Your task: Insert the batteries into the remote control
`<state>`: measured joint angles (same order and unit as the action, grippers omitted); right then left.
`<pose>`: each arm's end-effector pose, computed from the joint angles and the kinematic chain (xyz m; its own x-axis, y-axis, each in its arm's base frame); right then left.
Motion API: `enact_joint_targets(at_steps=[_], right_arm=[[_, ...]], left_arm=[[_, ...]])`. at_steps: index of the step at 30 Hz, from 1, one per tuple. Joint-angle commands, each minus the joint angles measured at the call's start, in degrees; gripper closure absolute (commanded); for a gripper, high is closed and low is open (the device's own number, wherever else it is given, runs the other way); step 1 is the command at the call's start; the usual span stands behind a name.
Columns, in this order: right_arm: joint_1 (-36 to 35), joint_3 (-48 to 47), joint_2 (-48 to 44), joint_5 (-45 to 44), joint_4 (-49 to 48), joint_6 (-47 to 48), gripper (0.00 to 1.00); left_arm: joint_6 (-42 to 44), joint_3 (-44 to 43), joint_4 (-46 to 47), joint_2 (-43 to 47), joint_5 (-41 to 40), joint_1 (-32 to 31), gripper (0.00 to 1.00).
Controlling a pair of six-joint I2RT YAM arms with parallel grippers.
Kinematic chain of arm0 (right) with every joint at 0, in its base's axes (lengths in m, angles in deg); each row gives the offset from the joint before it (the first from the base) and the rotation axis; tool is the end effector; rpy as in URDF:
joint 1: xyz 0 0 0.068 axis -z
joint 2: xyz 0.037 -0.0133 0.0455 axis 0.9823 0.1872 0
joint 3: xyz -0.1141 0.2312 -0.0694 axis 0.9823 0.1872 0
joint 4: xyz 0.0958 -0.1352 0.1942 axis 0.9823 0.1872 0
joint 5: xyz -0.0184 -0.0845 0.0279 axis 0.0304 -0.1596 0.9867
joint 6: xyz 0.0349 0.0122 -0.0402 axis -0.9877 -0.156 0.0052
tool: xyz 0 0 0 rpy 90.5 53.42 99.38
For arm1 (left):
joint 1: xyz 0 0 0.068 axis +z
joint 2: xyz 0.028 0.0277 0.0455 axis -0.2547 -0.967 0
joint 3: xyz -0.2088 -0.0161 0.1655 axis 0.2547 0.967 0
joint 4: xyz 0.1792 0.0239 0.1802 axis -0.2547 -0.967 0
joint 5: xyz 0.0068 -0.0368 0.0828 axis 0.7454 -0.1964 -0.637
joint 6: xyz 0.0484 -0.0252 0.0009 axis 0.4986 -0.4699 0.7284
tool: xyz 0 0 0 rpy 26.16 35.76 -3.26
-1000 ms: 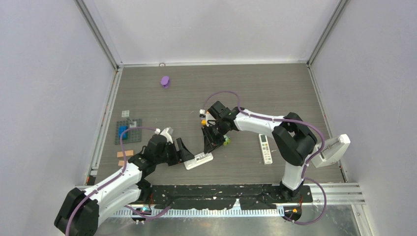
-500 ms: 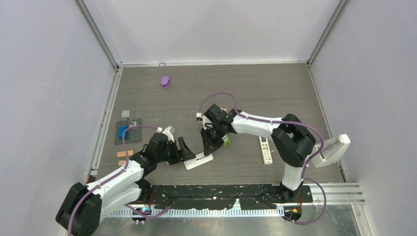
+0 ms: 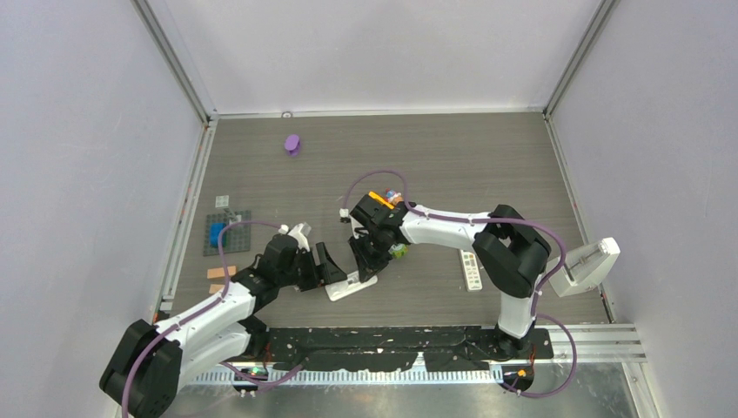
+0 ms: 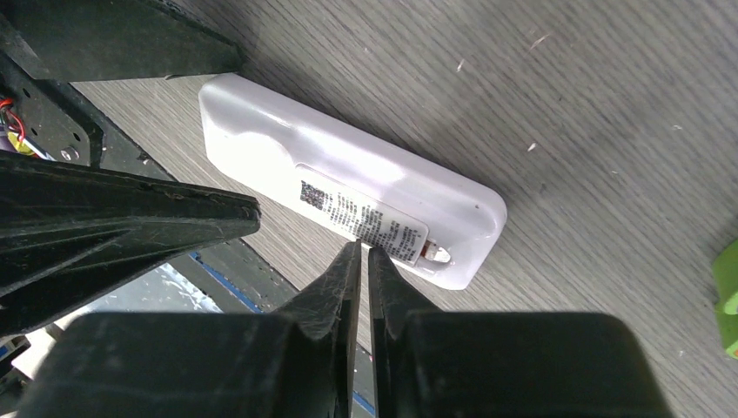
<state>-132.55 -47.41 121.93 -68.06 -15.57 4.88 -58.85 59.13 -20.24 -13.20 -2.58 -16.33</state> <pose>0.2048 0.2962 0.1670 -0.8284 -0.5149 -0.2205 -0.5559 0.7077 0.4360 0.1390 -0.0959 0.1420 -0.8869 -0.3100 -0.3425 0.0098 0.7285 -0.6849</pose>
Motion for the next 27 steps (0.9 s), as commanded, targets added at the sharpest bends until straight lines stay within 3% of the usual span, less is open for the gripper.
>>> enact_joint_targets(at_steps=[1,8,13,17,18,20,24,27], right_arm=[[-0.53,0.5,1.75,-7.94,-0.42,-0.51,0.87],[-0.53,0.28,-5.19,-7.67,-2.37,-0.36,0.85],[-0.54,-0.94,-10.07,-6.47,-3.87,2.26,0.77],[-0.54,-2.97,-9.71,-6.67,-3.25,9.05,0.6],[-0.6,-3.01,-9.54,-6.44,-3.35,10.34,0.48],[-0.68,-2.67,-9.25,-5.25,-4.25,15.01,0.34],[-1.73,-1.97,-8.88,-2.93,-4.25,27.42,0.24],[-3.33,-2.57,-7.3,-5.19,-2.68,37.02,0.22]], left_arm=[[2.0,1.02,-4.15,-0.87,-1.82,0.1,0.31],[1.99,0.59,-6.71,1.84,-4.04,0.07,0.31],[2.01,-0.84,-13.3,9.05,-9.77,0.07,0.31],[2.06,-3.62,-22.24,18.24,-17.03,0.08,0.31],[2.04,-4.7,-24.7,20.48,-19.34,0.13,0.3],[2.01,-7.11,-30.21,25.13,-24.16,0.08,0.3],[1.99,-12.25,-39.73,34.04,-33.41,0.09,0.27],[4.41,-15.36,-41.89,39.74,-36.88,0.08,0.21]])
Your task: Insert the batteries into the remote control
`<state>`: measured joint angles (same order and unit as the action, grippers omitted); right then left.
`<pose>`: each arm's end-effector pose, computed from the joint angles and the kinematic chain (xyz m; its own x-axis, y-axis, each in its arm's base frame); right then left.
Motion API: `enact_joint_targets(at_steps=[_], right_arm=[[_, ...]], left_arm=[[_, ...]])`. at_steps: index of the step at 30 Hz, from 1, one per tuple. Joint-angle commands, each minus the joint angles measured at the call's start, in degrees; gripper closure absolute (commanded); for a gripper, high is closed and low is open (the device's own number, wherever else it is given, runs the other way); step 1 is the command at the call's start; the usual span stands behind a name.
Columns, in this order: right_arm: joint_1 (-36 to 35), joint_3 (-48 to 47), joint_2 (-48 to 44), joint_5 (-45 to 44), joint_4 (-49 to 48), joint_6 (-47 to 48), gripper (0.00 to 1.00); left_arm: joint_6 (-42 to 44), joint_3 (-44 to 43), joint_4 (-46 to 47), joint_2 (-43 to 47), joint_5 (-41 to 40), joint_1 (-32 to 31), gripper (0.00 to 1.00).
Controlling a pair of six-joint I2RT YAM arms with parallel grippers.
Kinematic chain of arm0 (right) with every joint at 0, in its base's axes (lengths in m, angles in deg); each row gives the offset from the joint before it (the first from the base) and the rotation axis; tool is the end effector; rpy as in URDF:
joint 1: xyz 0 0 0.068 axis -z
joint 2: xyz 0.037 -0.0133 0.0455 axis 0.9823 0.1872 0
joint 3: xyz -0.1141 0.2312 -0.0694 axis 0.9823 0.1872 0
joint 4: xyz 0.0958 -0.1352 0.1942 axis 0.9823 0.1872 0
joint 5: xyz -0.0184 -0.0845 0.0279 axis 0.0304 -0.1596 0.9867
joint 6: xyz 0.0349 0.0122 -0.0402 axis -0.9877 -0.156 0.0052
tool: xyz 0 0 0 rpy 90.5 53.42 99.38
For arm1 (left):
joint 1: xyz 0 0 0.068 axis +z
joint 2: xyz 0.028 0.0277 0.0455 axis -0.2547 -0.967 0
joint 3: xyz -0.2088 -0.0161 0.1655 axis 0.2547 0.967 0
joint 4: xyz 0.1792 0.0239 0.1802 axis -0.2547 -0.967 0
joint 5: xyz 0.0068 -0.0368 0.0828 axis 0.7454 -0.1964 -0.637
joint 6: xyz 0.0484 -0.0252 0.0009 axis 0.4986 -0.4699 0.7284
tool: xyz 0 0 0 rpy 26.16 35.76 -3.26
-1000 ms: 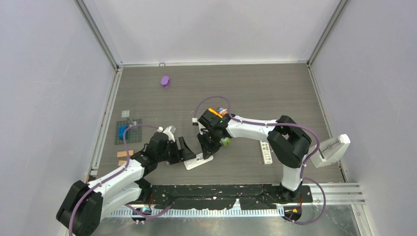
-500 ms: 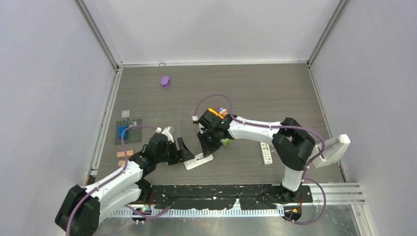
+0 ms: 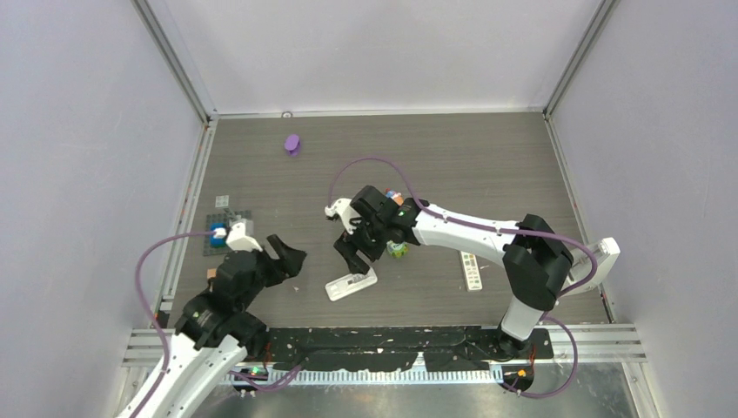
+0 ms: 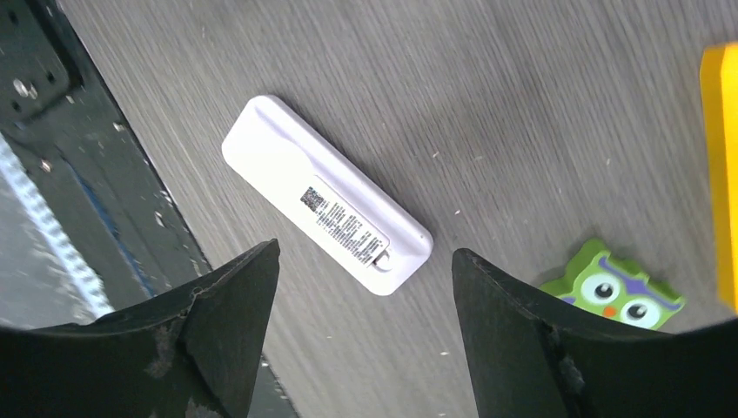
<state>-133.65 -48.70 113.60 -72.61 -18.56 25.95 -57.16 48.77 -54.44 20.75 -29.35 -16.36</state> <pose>0.1997 0.2962 0.2246 -0.4998 -0.6620 -0.5585 -0.8606 0.4523 0.2341 0.0907 -0.0471 0.2203 -0.5869 -0.4906 -0.6442 -0.0762 0.8255 -0.5592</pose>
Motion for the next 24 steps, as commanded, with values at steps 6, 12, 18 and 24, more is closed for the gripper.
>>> enact_joint_targets(at_steps=[6,12,18,24], right_arm=[[-5.54,-7.6,8.06,-0.97,8.9,27.25,0.23],[-7.34,-12.13,13.31,-3.43,11.93,30.18,0.23],[-8.46,-14.51,17.39,-6.17,12.25,30.31,0.26],[-8.47,-15.36,18.86,-5.31,13.0,29.55,0.33]], left_arm=[[5.86,-9.14,-9.29,12.09,-11.48,0.16,0.01],[7.11,-10.65,-10.77,12.54,-11.97,0.14,0.0],[7.13,-10.35,-10.78,11.52,-11.81,0.11,0.0],[7.06,-10.05,-10.9,10.61,-11.39,0.09,0.0]])
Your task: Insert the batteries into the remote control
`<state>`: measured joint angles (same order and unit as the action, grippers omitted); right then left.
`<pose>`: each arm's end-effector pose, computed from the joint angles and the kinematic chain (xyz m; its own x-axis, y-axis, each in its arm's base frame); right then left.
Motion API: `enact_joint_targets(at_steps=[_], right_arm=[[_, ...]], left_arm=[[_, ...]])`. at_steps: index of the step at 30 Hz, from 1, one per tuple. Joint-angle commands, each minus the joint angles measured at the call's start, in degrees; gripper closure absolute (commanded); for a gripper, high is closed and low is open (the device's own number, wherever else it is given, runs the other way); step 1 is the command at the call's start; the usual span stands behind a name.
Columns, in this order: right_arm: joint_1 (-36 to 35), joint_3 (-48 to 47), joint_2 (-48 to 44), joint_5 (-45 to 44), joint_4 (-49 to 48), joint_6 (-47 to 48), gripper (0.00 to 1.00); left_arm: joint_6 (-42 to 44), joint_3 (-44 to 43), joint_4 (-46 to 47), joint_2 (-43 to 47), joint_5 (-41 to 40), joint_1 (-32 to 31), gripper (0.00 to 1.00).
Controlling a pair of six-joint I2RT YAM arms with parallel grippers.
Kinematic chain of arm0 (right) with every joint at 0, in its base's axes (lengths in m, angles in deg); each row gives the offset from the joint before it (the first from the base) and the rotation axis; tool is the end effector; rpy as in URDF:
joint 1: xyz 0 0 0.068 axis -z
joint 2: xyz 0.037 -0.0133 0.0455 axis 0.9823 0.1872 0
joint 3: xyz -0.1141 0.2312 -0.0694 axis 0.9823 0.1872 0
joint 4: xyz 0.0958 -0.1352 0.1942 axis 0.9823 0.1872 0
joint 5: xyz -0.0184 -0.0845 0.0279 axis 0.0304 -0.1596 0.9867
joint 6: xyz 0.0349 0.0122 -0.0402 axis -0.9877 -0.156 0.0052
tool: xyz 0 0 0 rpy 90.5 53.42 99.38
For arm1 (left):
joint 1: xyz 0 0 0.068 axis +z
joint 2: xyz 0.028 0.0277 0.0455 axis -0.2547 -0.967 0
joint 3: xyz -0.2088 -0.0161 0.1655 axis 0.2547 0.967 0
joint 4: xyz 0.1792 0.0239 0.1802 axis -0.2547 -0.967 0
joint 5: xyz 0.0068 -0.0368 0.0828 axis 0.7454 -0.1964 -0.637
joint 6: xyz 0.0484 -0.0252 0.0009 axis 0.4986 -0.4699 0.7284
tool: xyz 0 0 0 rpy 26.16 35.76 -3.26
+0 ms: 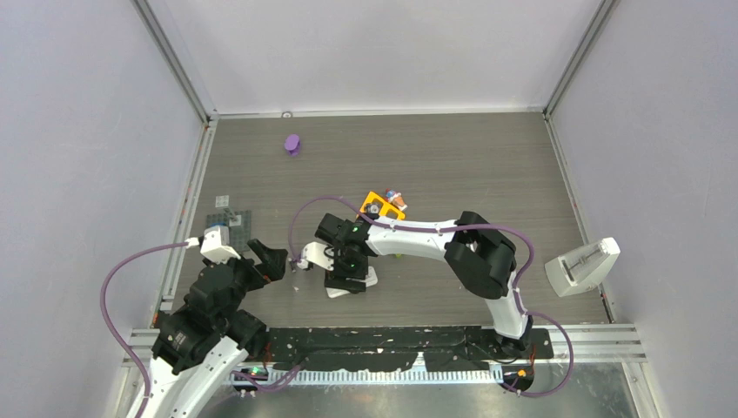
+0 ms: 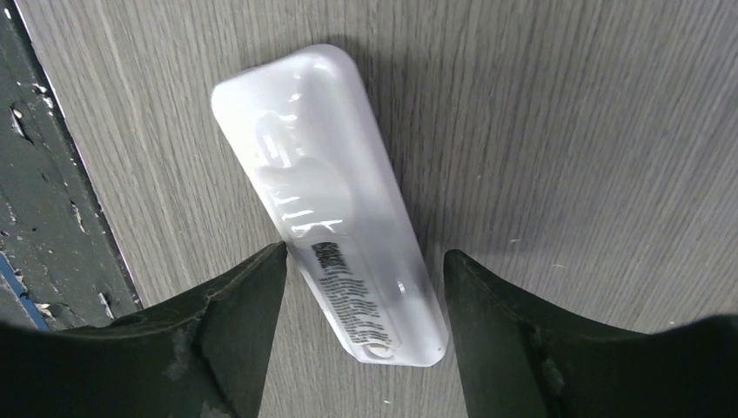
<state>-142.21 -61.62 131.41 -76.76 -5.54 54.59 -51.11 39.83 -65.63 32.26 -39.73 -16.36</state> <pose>0.1741 0.3575 0.1660 0.0262 -0.9408 -0.3379 -0.9984 -0.0417 0.0387 0.0527 -0.0167 0.2626 -0.3848 -0.4886 -0.7831 -0.0637 0.8604 -0.5056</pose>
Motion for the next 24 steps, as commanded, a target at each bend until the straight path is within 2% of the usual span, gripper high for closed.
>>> enact_joint_targets(at_steps=[1,8,10,12,14,18,24], right_arm=[[0.08,-2.6,1.2,-1.13,0.06,0.76,0.33],[0.06,-2.95,2.97,-2.47,0.71,-0.72,0.35],[0.3,-4.04,3.47,-3.81,0.96,-2.75,0.45],[0.87,-6.08,3.58,-3.74,1.53,-5.2,0.61],[2.09,-7.0,2.49,-3.38,0.38,-7.64,0.69],[5.0,-5.7,-2.93,-4.87,-5.41,-13.68,0.76],[13.32,-3.28,-12.16,-9.35,-10.62,-25.9,0.79]], left_arm=[[1.0,-1.01,0.38,-0.89,-0.92,0.14,0.0],[0.63,-0.5,0.71,-0.9,-0.49,0.09,0.0],[0.54,-0.4,0.74,-0.95,-0.47,0.09,0.0],[0.56,-0.43,0.81,-1.0,-0.38,0.1,0.0],[0.62,-0.66,0.91,-1.11,-0.28,0.1,0.0],[1.0,-1.52,-0.37,-1.23,-0.59,0.11,0.0],[0.2,-0.1,0.6,-0.58,0.46,0.1,0.0]])
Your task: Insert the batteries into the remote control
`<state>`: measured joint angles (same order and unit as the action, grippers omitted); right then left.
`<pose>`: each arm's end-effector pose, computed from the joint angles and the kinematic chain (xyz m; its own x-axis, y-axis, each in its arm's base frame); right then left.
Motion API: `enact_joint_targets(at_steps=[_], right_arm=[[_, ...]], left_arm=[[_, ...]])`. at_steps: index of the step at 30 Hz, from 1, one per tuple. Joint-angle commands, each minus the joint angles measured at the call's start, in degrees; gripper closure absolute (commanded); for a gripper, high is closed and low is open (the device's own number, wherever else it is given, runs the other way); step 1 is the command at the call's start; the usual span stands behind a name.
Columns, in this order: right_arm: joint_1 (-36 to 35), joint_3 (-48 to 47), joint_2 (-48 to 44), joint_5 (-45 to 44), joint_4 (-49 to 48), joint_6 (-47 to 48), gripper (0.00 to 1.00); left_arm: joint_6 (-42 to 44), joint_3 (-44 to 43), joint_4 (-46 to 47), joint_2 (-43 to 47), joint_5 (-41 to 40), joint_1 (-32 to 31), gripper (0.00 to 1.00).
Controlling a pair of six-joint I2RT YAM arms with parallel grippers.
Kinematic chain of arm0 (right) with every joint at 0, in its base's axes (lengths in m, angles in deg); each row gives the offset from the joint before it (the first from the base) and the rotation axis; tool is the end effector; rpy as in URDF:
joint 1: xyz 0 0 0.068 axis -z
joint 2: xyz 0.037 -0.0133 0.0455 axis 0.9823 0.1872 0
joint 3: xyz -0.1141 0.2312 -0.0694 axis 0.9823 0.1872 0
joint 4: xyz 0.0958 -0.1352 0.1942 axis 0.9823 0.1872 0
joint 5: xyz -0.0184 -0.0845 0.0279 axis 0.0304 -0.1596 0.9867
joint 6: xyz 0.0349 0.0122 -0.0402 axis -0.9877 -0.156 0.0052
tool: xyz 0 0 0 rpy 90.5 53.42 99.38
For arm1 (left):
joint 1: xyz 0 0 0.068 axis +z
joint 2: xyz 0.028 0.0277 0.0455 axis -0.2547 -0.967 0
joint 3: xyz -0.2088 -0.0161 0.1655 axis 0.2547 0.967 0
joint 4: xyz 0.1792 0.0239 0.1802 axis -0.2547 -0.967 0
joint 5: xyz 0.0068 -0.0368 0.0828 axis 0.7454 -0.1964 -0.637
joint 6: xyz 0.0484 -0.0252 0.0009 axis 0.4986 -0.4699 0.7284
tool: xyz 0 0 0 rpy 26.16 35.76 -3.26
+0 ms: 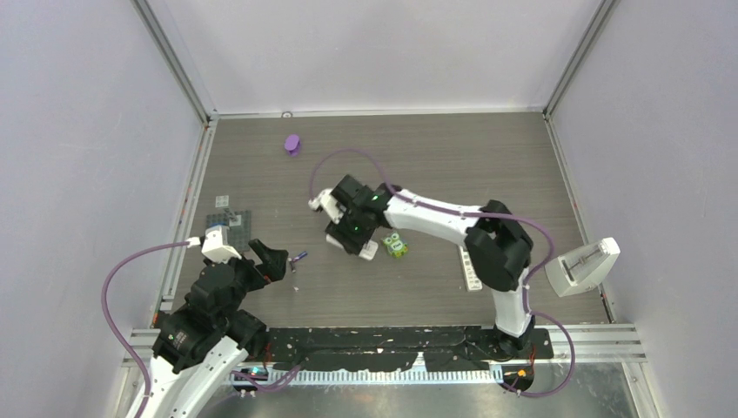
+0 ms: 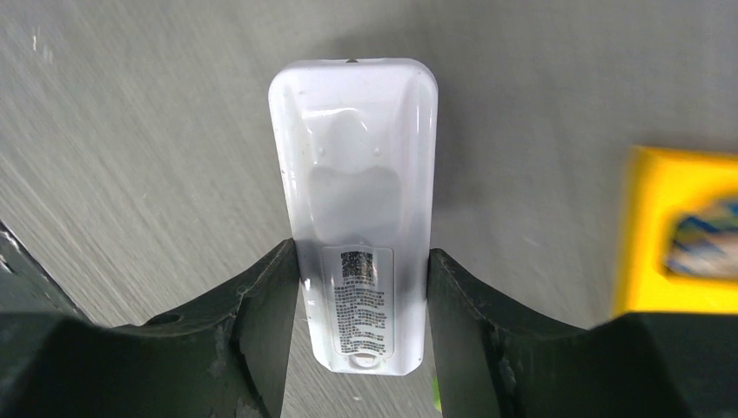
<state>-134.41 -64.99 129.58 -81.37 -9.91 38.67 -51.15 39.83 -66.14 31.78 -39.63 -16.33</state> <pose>0.2322 0.3417 0.1972 -0.3354 -0.8275 -0.4502 -0.9299 0.3674 0.0174 0.0534 -0.0172 0.2614 -0.3971 -0.4823 -0.7808 -0.0707 0.8643 -0.4979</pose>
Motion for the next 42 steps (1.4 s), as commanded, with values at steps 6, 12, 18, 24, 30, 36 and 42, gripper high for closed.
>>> enact_joint_targets(at_steps=[6,12,18,24,30,36,42], right_arm=[[16.94,6.51,-17.55,-11.72,-8.88,-25.13,0.79],[27.32,12.71,-17.44,-2.48,-12.19,-31.41,0.78],[33.91,15.3,-13.94,-1.81,-12.66,-34.21,0.78],[35.36,16.77,-12.66,0.41,-15.02,-36.39,0.78],[35.29,23.32,-16.65,20.52,-29.59,-43.15,0.77],[30.52,34.67,-23.55,39.18,-64.0,-66.85,0.77],[24.27,37.79,-26.93,40.06,-83.08,-81.23,0.76]], left_arm=[[-0.1,1.28,3.48,-1.97,3.0,0.09,0.0],[-0.14,2.6,6.73,-5.8,8.0,0.08,0.0],[-0.66,4.02,9.89,-9.9,12.7,0.09,0.01],[-0.88,4.73,13.18,-13.27,15.62,0.07,0.0],[-3.17,7.18,26.21,-16.51,24.65,0.09,0.0],[-9.73,9.15,50.32,-26.37,37.74,0.08,0.01],[-14.86,6.04,62.85,-36.34,45.6,0.0,0.0]])
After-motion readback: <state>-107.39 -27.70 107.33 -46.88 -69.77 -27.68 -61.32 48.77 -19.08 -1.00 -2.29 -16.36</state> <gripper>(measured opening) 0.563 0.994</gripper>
